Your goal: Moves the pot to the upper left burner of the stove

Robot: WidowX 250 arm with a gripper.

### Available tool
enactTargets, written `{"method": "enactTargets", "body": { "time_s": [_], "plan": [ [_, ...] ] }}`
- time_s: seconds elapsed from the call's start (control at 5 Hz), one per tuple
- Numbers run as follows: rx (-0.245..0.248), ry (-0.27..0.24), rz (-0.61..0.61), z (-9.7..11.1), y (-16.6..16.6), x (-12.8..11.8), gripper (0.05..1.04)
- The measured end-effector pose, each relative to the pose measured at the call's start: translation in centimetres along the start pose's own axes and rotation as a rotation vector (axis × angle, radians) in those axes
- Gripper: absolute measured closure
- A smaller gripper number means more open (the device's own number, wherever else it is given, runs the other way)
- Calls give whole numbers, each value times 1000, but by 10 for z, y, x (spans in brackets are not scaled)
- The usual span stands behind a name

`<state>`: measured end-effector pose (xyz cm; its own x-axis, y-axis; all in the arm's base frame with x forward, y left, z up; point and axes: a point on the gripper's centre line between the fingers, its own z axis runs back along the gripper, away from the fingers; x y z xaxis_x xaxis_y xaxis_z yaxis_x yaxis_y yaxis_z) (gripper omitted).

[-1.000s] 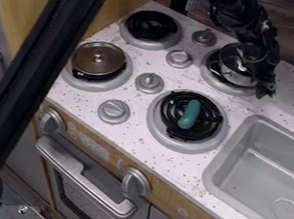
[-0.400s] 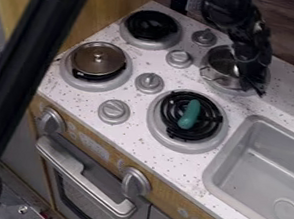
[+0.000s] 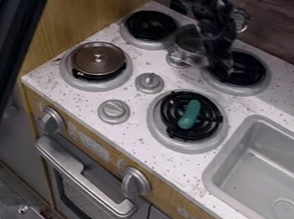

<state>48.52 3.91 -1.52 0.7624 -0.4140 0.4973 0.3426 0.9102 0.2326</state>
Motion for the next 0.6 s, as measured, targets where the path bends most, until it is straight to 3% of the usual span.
{"method": "enactTargets", "body": {
  "time_s": [0.2, 0.6],
  "plan": [
    [25, 4, 35, -5, 34, -4, 1003],
    [71, 52, 109, -37, 89, -23, 1003]
  ]
}}
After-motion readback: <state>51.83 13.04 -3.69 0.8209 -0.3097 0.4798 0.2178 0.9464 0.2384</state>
